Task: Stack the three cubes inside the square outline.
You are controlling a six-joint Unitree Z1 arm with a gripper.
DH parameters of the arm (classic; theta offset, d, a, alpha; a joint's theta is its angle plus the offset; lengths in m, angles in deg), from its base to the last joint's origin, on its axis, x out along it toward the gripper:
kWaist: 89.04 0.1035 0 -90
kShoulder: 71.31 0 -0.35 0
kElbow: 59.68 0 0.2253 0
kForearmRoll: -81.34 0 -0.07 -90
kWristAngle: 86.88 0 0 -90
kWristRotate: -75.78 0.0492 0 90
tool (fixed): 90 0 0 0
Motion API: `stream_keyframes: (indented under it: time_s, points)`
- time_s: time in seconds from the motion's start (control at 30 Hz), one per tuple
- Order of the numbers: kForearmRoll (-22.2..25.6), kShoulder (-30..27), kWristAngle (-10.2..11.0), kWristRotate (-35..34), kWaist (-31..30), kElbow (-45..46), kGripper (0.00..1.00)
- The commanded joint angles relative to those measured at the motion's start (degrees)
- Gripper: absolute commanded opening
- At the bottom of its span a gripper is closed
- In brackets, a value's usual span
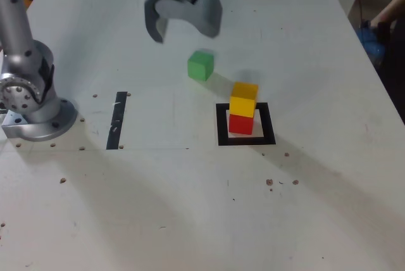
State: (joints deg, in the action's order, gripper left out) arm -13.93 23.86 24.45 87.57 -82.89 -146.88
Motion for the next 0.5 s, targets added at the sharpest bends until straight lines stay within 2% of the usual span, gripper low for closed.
stream_keyframes:
  time_s: [0.0, 0.1, 0.17, 0.3, 0.47]
  points:
    - [-2.6, 0.1, 1.2, 3.7, 2.1, 1.4, 0.99]
    - [-6.8, 1.6, 2.5, 7.0, 4.1, 3.5, 0.99]
    - [-9.4, 3.1, 2.6, 8.2, 4.8, 4.5, 0.99]
    - [-12.9, 6.8, 2.1, 9.3, 5.5, 5.4, 0.99]
    - [-15.6, 11.5, 1.0, 10.2, 5.6, 5.3, 0.92]
